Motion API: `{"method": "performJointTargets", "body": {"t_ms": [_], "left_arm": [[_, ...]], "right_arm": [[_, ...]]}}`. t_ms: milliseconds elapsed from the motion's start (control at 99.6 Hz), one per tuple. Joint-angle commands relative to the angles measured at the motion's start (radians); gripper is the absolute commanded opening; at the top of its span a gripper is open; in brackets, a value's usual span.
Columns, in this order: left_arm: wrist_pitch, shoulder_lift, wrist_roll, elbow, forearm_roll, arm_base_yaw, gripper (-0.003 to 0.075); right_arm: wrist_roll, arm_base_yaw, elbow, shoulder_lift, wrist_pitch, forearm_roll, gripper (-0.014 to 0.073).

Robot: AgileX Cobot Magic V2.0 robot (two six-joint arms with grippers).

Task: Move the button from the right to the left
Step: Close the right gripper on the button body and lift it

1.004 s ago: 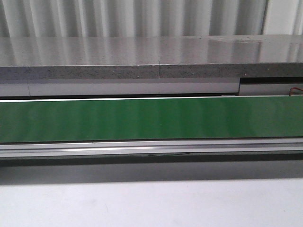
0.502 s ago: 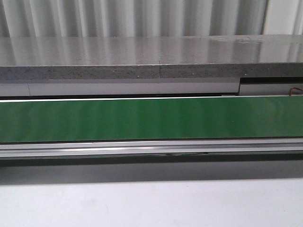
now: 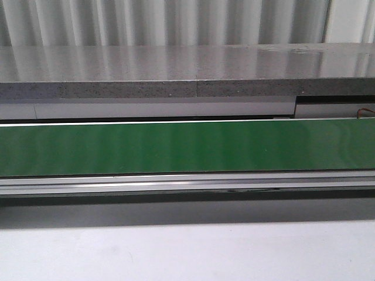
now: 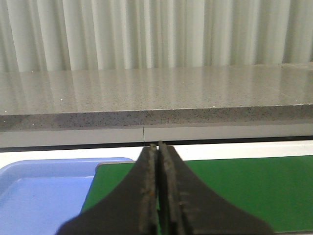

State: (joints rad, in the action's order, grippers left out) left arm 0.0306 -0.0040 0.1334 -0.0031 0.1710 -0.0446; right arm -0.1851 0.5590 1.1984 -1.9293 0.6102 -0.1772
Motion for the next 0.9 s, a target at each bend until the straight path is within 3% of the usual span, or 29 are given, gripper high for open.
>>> {"method": "performJointTargets", "body": {"t_ms": [0, 100, 492, 894], "left_arm": [[-0.086, -0.036, 0.009, 0.025, -0.008, -0.009, -0.002], [-0.086, -0.036, 0.009, 0.025, -0.008, -0.009, -0.002], [-0.086, -0.036, 0.009, 0.025, -0.008, -0.009, -0.002], [-0.086, -0.036, 0.009, 0.025, -0.008, -0.009, -0.002]], "right_arm": [[-0.01, 0.004, 0.025, 0.037, 0.006, -0.028, 0.0322], [-0.01, 0.004, 0.057, 0.037, 0.055, -0.046, 0.0237], [-0.01, -0.011, 0.102, 0.255, 0.144, -0.102, 0.0237], [0.023, -0.229, 0.075, 0.382, 0.191, -0.096, 0.0237]]}}
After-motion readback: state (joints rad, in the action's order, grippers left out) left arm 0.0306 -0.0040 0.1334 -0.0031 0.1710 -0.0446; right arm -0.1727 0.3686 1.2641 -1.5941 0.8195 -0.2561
